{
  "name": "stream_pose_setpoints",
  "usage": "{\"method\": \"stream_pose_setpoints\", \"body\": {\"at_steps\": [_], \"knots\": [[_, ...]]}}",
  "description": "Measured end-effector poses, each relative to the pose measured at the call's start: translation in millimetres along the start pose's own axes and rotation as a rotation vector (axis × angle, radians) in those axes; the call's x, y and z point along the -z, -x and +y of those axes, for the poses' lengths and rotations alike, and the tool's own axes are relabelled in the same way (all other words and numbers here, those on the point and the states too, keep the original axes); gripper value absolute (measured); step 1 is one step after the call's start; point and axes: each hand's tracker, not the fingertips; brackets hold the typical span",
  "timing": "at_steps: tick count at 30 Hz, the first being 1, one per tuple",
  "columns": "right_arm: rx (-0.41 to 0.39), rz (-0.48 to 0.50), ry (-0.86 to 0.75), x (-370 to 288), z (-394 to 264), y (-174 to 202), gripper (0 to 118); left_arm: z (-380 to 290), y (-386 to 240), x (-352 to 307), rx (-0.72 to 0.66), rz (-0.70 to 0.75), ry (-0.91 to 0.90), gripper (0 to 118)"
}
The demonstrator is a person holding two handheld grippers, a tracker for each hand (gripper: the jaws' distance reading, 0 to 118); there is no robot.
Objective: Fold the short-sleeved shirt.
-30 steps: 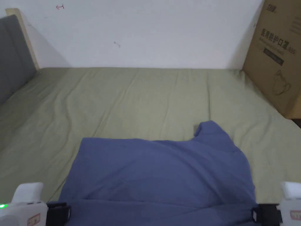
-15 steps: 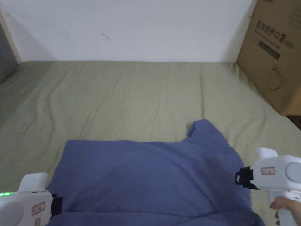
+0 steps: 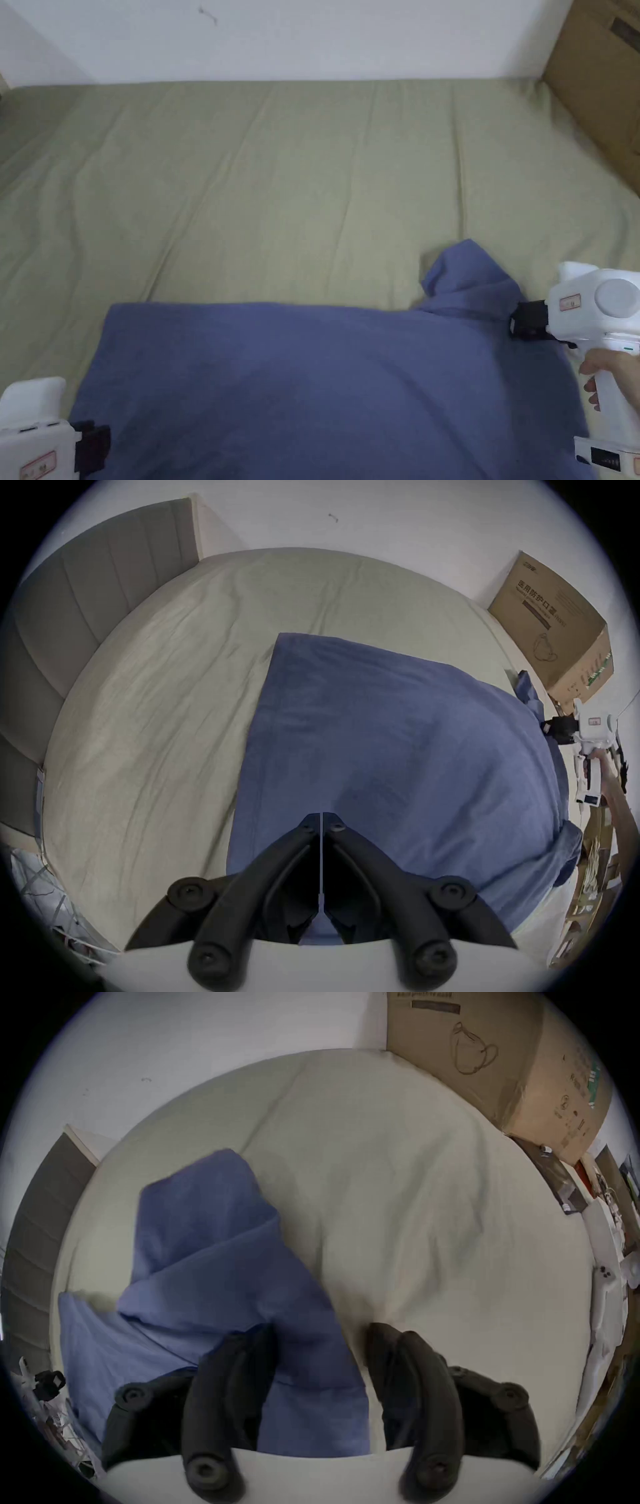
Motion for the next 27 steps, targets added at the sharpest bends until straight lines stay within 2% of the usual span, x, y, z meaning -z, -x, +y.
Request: {"method": "stream_pose_setpoints", "body": {"at_steps": [1,2,3,4,6,8,10,11,12,13,14,15,16,18,21,25,26,27], "knots": [[0.006,0.013,-0.024,-5,-3,1,54,0,0,1,0.0,0.005,0.003,0],[0.012,-0.004,-0.058,-13,-5,4,41,0,0,1,0.001,0.007,0.003,0],[0.009,0.027,-0.096,-21,-7,6,5,1,-2,1,0.006,0.011,0.004,0],[0.02,0.044,-0.092,-26,-7,8,0,1,-2,1,0.009,0.017,0.006,0],[-0.021,0.092,-0.054,-28,-8,9,0,3,-1,3,0.01,0.02,0.008,0],[-0.047,0.041,-0.068,-31,-7,13,0,8,0,1,-0.01,0.018,-0.011,1],[-0.024,0.061,-0.074,-34,-3,9,0,18,7,-1,-0.076,-0.051,-0.051,2],[-0.015,0.074,-0.073,-35,-2,6,0,27,10,1,-0.101,-0.071,-0.042,8],[-0.014,0.074,-0.07,-36,-1,6,0,38,10,3,-0.102,-0.072,-0.037,23],[-0.017,0.071,-0.072,-39,-1,6,0,47,10,6,-0.095,-0.06,-0.049,47],[-0.023,0.066,-0.074,-39,-1,6,0,59,8,13,-0.085,-0.04,-0.069,84],[-0.028,0.068,-0.07,-38,-1,6,0,74,7,21,-0.067,-0.018,-0.069,105],[-0.03,0.069,-0.066,-38,-1,6,0,86,6,31,-0.062,-0.006,-0.064,115],[-0.041,0.067,-0.064,-39,-2,8,0,110,3,49,-0.059,0.003,-0.066,109],[-0.054,0.065,-0.053,-37,-4,10,0,139,5,82,-0.069,0.011,-0.035,109],[-0.053,0.07,-0.041,-34,-6,10,0,151,11,118,-0.125,0.03,0.009,101],[-0.052,0.071,-0.036,-34,-7,10,0,149,10,123,-0.099,0.054,0.039,96],[-0.054,0.073,-0.031,-34,-8,11,0,148,4,121,-0.058,0.061,0.038,81]]}}
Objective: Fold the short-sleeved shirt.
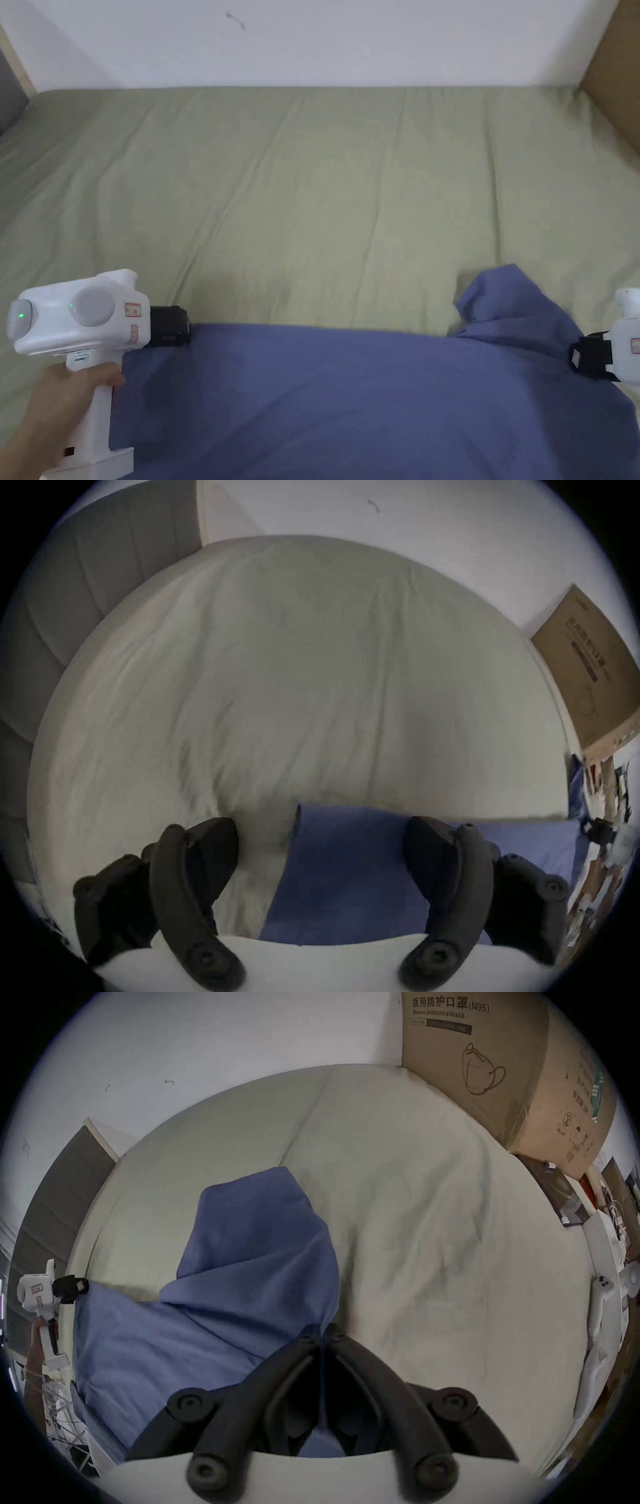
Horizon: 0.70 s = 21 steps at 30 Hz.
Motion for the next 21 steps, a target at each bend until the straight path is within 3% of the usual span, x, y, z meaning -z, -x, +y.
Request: {"method": "stream_pose_setpoints", "body": {"at_steps": [1,2,3,5,10,14,21], "knots": [[-0.001,-0.001,0.001,-1,-1,1,0,-1,-3,-8,0.03,0.012,-0.032,57],[-0.004,0.0,0.001,-4,-1,1,0,-1,-5,-19,0.068,0.033,-0.058,23],[-0.013,0.009,-0.004,-8,-1,2,0,-1,-5,-29,0.096,0.038,-0.073,23],[-0.004,0.038,-0.017,-18,-2,5,0,0,-1,-45,0.03,-0.069,-0.08,2],[0.011,0.057,-0.092,-66,-10,8,0,-16,5,-91,0.091,-0.046,-0.11,2],[-0.027,0.057,-0.124,-108,-29,15,0,-44,15,-141,0.123,-0.039,-0.171,2],[-0.045,0.075,-0.143,-179,-114,10,0,-142,46,-216,0.146,-0.065,-0.211,2]]}}
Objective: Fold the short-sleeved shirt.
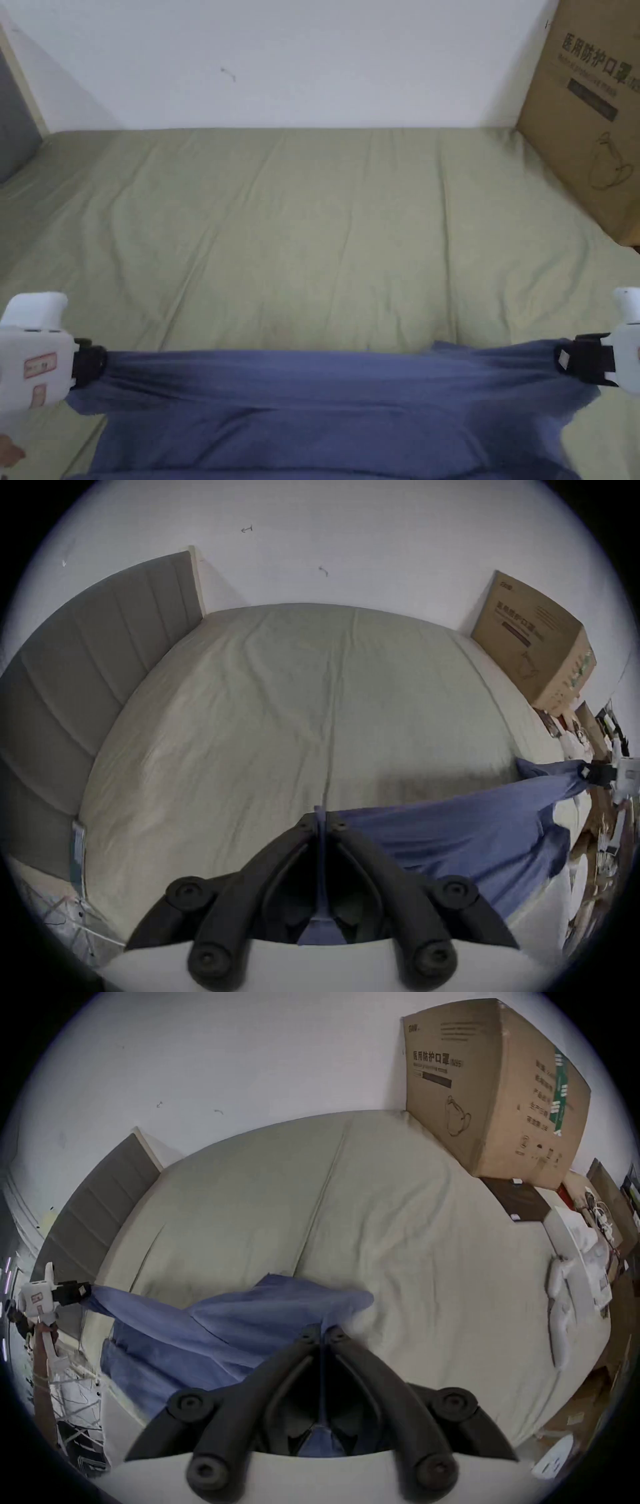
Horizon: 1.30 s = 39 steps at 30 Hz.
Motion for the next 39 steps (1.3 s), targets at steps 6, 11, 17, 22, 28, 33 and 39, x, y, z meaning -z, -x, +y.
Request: {"method": "stream_pose_setpoints", "body": {"at_steps": [6,11,17,22,28,33,39], "knots": [[-0.022,-0.011,0.111,-29,-97,3,0,-97,9,-21,-0.001,0.025,0.091,2],[-0.043,-0.057,0.196,-15,-146,3,0,-147,14,-9,-0.047,0.009,0.155,15],[-0.058,-0.152,0.165,-24,-143,17,62,-144,23,-14,-0.115,0.081,0.156,91],[-0.108,-0.141,0.051,-42,-121,45,62,-128,16,-43,-0.133,0.043,0.073,98],[-0.164,-0.09,-0.141,-30,-105,94,0,-132,16,-42,-0.209,-0.065,0.057,0],[-0.18,0.018,-0.04,1,-110,135,0,-142,22,-40,-0.219,-0.062,0.053,2],[-0.356,0.11,0.049,29,-122,170,0,-148,63,-20,-0.445,-0.253,0.088,116]]}}
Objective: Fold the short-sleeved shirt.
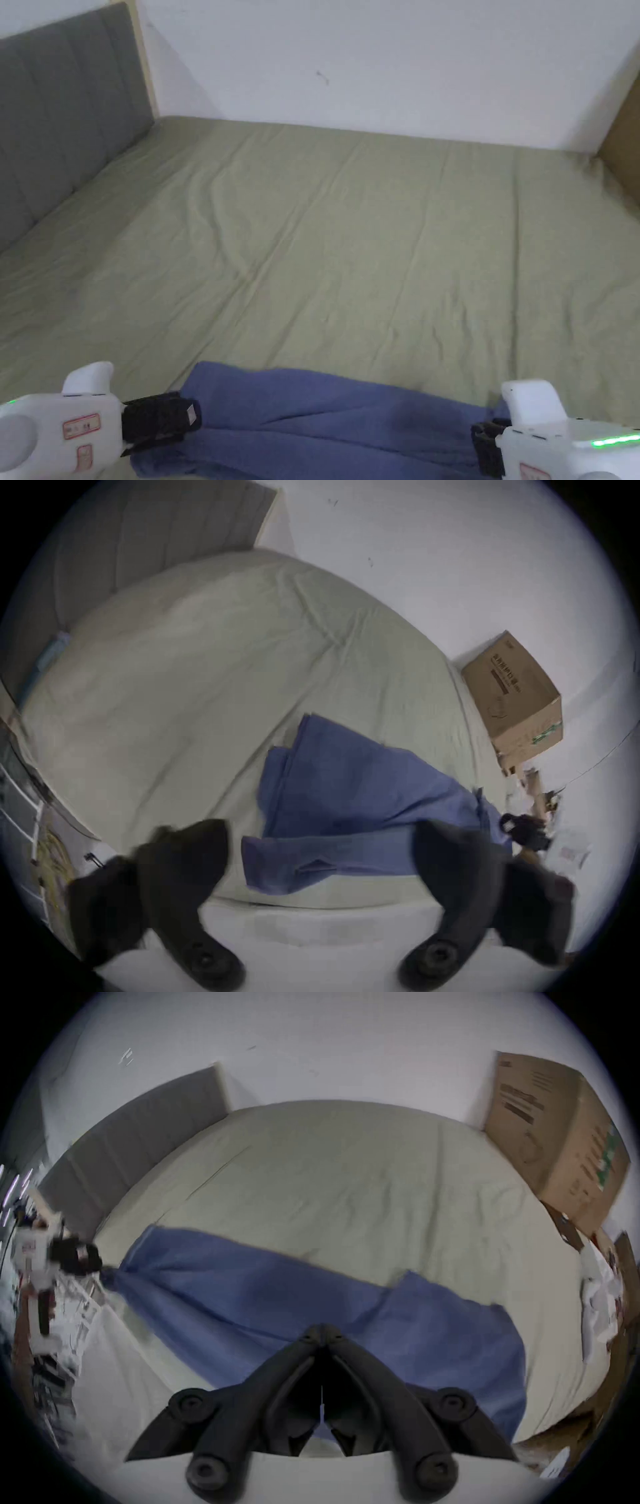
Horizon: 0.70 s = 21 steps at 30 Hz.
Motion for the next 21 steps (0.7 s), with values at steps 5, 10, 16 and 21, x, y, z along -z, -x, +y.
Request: {"method": "stream_pose_setpoints", "body": {"at_steps": [5,10,16,21], "knots": [[-0.029,0.002,0.036,13,-6,14,0,-13,9,23,-0.134,-0.038,0.005,115],[0.025,0.03,0.062,17,-9,10,0,-15,20,52,-0.289,-0.242,-0.003,114],[0.035,0.017,0.079,16,-8,5,0,-9,35,74,-0.414,-0.242,0.067,8],[0.035,0.01,0.088,12,-8,1,0,8,44,46,-0.328,-0.196,0.014,9]]}}
